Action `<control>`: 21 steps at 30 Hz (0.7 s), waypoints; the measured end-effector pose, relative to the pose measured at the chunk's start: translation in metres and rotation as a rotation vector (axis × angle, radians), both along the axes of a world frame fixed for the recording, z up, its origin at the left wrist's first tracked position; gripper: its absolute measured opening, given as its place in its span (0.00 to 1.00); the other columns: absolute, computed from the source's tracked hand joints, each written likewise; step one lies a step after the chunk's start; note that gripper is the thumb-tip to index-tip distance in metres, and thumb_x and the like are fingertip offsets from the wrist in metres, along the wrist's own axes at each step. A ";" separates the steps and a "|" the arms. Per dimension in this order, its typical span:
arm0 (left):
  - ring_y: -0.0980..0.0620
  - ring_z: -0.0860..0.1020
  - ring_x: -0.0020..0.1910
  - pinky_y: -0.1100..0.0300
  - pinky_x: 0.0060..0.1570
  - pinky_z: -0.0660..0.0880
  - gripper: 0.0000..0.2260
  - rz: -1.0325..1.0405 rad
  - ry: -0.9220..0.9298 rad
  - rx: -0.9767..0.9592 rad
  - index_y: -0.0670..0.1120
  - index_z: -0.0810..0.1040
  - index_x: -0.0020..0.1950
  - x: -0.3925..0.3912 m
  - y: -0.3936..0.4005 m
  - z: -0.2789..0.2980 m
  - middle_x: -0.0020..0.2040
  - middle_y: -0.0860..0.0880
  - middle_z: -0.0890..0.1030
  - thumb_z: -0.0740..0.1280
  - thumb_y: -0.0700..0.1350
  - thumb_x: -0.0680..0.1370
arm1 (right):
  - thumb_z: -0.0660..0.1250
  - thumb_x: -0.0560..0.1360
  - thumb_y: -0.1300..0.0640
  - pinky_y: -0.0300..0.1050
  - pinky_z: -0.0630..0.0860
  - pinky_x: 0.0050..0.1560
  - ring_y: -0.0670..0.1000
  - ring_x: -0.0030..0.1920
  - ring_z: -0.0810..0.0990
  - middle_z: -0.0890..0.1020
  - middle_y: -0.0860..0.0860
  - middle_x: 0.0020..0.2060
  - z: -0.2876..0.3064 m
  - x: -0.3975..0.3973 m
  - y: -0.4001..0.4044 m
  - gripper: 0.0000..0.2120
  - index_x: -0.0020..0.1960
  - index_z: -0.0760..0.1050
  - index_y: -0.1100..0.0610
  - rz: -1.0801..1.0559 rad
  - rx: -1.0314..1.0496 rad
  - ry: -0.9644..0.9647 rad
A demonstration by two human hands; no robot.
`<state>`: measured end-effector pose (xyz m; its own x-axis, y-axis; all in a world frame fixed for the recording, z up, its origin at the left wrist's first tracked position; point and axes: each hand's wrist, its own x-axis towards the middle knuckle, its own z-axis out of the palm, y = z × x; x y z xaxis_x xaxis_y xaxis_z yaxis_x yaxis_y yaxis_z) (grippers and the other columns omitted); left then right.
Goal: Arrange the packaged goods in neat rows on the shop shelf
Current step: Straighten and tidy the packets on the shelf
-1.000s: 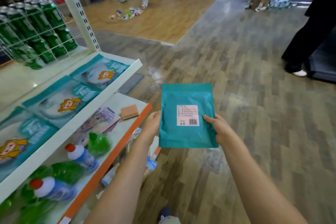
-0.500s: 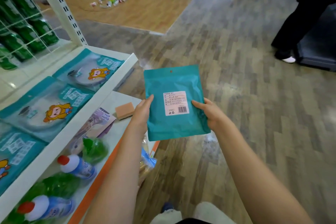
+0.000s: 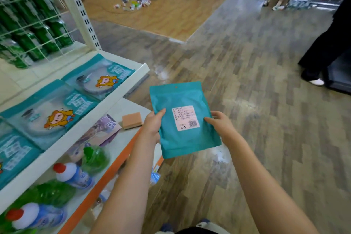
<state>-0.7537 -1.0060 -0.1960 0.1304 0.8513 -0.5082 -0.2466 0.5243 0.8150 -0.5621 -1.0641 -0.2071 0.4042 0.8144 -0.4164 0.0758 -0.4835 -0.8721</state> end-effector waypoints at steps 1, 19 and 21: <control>0.48 0.80 0.40 0.53 0.41 0.77 0.05 0.031 0.001 0.008 0.43 0.76 0.52 0.004 0.001 0.002 0.48 0.44 0.82 0.61 0.41 0.81 | 0.67 0.76 0.58 0.54 0.72 0.63 0.55 0.59 0.78 0.78 0.55 0.61 0.003 0.002 0.002 0.19 0.65 0.71 0.59 0.038 0.000 -0.091; 0.43 0.77 0.43 0.54 0.36 0.75 0.04 0.213 0.021 -0.036 0.41 0.70 0.48 0.053 -0.005 0.026 0.48 0.40 0.78 0.59 0.33 0.79 | 0.60 0.76 0.59 0.47 0.71 0.49 0.58 0.59 0.74 0.72 0.56 0.63 0.039 -0.052 -0.009 0.19 0.66 0.65 0.59 0.662 -0.055 -0.972; 0.42 0.77 0.45 0.53 0.38 0.76 0.04 0.195 -0.011 -0.053 0.40 0.71 0.47 0.054 -0.007 0.028 0.51 0.39 0.77 0.59 0.32 0.79 | 0.57 0.77 0.62 0.46 0.67 0.42 0.58 0.57 0.76 0.75 0.56 0.60 0.041 -0.057 -0.011 0.15 0.63 0.67 0.59 0.579 -0.015 -1.106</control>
<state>-0.6992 -1.0127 -0.1677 -0.0286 0.8331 -0.5525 -0.3567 0.5078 0.7842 -0.6189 -1.0749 -0.1666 0.1270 0.9876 -0.0928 0.9694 -0.1434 -0.1994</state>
